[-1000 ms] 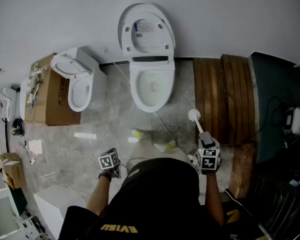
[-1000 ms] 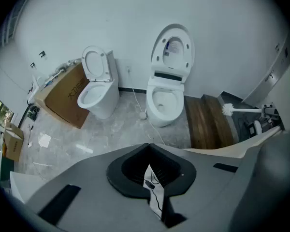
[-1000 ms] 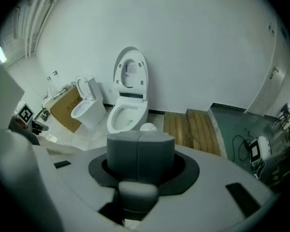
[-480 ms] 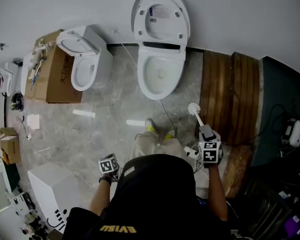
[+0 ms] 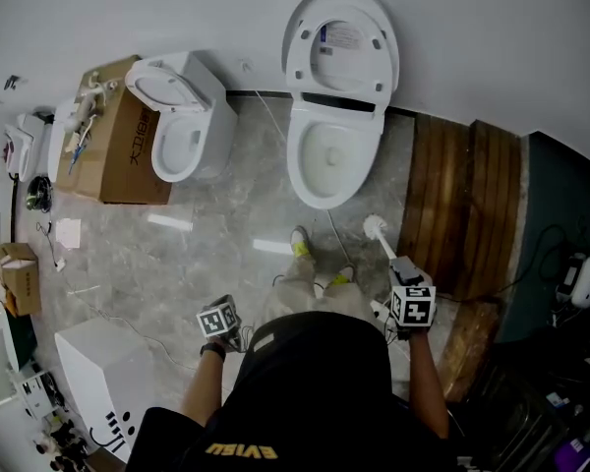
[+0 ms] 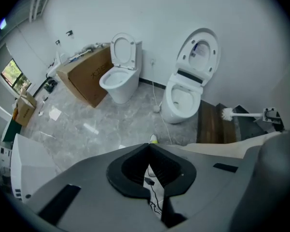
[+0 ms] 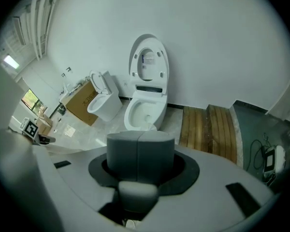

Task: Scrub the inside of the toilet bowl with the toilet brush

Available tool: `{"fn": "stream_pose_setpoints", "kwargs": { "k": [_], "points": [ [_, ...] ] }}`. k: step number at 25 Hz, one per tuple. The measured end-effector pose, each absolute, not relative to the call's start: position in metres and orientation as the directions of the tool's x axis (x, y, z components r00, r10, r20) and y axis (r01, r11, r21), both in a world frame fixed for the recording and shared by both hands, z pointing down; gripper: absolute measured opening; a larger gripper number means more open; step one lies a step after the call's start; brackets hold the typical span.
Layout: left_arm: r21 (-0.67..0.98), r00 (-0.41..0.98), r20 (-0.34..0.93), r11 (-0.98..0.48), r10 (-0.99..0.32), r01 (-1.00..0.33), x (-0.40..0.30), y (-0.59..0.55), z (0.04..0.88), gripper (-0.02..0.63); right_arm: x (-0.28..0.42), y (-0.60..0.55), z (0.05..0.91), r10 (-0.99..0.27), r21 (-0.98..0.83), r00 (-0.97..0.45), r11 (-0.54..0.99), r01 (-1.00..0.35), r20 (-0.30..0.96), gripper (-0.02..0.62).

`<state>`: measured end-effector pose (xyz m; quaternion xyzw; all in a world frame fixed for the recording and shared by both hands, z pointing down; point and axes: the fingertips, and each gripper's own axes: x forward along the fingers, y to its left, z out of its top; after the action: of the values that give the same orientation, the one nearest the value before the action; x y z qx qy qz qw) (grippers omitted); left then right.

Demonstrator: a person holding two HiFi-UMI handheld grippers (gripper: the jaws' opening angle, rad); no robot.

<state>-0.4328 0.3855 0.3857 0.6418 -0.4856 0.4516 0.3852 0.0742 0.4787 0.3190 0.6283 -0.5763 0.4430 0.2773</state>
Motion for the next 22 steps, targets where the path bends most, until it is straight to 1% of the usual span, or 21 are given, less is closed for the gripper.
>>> {"fn": "stream_pose_setpoints", "kwargs": {
  "k": [4, 8, 13, 16, 19, 22],
  "points": [
    [0.085, 0.163, 0.947, -0.273, -0.277, -0.958, -0.424, 0.348, 0.393, 0.018, 0.059, 0.451, 0.313, -0.472, -0.148, -0.050, -0.173, -0.974, 0.880, 0.160],
    [0.083, 0.163, 0.959, -0.323, -0.230, -0.943, -0.433, 0.322, 0.412, 0.018, 0.045, 0.419, 0.297, -0.477, -0.127, -0.025, -0.184, -0.975, 0.879, 0.160],
    [0.105, 0.177, 0.971, -0.381, -0.159, -0.919, -0.440, 0.285, 0.432, 0.018, 0.024, 0.373, 0.269, -0.519, -0.201, -0.035, -0.267, -0.942, 0.854, 0.160],
    [0.135, 0.215, 0.966, -0.432, -0.141, -0.891, -0.427, 0.254, 0.441, 0.018, 0.021, 0.350, 0.256, -0.524, -0.161, 0.009, -0.278, -0.947, 0.852, 0.160],
    [0.158, 0.270, 0.951, -0.518, -0.149, -0.841, -0.404, 0.221, 0.444, 0.018, 0.020, 0.334, 0.253, -0.510, -0.119, 0.053, -0.298, -0.947, 0.859, 0.160],
    [0.174, 0.295, 0.948, -0.575, -0.123, -0.800, -0.392, 0.203, 0.453, 0.018, 0.012, 0.321, 0.255, -0.493, -0.116, 0.045, -0.291, -0.949, 0.869, 0.160]
  ]
}}
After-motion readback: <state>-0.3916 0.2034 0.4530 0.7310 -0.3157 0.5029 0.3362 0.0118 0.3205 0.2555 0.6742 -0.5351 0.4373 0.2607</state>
